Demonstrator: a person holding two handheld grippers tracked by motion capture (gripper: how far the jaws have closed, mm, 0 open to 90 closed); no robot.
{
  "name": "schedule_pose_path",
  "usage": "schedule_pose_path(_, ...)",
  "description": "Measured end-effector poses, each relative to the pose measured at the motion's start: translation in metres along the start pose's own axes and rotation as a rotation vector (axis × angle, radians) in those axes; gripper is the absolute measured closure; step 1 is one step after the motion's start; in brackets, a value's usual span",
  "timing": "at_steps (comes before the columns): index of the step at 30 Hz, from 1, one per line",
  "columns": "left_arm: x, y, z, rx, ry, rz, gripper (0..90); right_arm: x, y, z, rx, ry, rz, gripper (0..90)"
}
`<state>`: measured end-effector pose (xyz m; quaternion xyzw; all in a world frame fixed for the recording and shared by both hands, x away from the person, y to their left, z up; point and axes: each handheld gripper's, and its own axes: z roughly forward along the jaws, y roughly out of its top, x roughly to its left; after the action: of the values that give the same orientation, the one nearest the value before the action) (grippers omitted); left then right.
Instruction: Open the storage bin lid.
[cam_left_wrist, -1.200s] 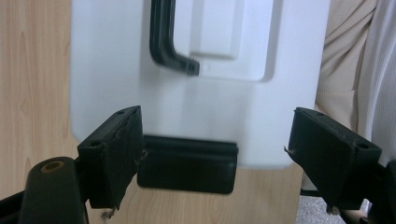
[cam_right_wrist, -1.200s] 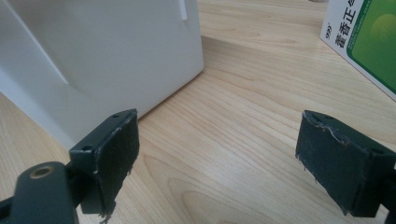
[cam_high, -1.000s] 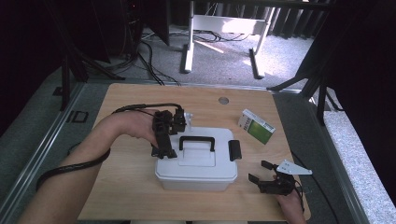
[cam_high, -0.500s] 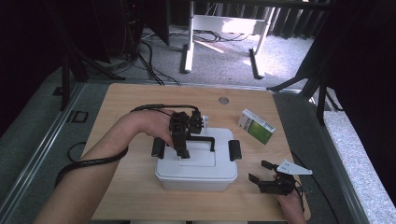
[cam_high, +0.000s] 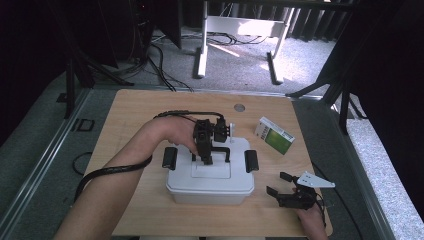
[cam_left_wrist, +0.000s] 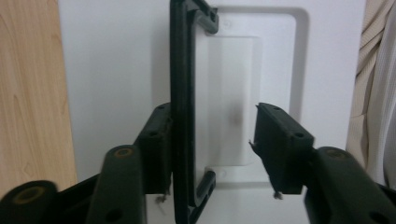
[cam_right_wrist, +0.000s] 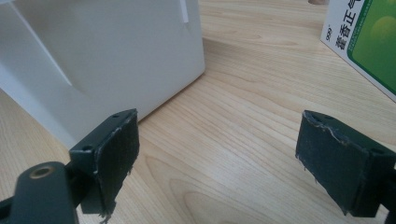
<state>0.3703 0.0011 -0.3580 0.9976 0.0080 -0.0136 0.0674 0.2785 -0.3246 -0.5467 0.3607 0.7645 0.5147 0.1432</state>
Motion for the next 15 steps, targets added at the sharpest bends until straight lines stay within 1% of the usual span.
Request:
schedule_pose_path(1, 0.003, 0.001, 0.001, 0.005, -0.008, -0.011, 56.3, 0.000, 0.000, 0.000, 0.001, 0.001, -0.002, 13.1)
schedule_pose_path(5, 0.007, 0.003, 0.003, 0.016, -0.020, -0.018, 64.4, 0.000, 0.000, 0.000, -0.001, 0.001, -0.001, 13.1)
schedule_pose_path(6, 0.008, 0.004, 0.004, 0.023, -0.020, -0.012, 64.4, 0.000, 0.000, 0.000, -0.001, 0.001, -0.001, 13.1)
schedule_pose_path(7, 0.008, 0.006, 0.004, 0.032, -0.031, -0.007, 68.4, 0.000, 0.000, 0.000, 0.001, 0.001, 0.000, 13.1)
schedule_pose_path(8, 0.008, 0.006, 0.004, 0.032, -0.031, -0.007, 71.4, 0.000, 0.000, 0.000, 0.001, 0.001, 0.000, 13.1)
schedule_pose_path(9, 0.008, 0.007, 0.004, 0.034, -0.025, -0.002, 71.4, 0.000, 0.000, 0.000, 0.001, 0.001, -0.001, 13.1)
schedule_pose_path(10, 0.008, 0.007, 0.004, 0.034, -0.031, 0.004, 74.5, 0.000, 0.000, 0.000, 0.002, 0.000, -0.003, 13.1)
schedule_pose_path(12, 0.008, 0.009, 0.004, 0.036, -0.037, 0.004, 78.6, 0.000, -0.001, 0.000, 0.003, 0.000, -0.004, 13.1)
schedule_pose_path(13, 0.008, 0.010, 0.003, 0.039, -0.052, -0.003, 80.3, 0.000, -0.001, 0.000, 0.003, 0.001, -0.003, 13.1)
schedule_pose_path(15, 0.008, 0.011, 0.003, 0.046, -0.045, -0.002, 83.7, 0.000, 0.000, 0.000, 0.003, 0.001, -0.005, 13.1)
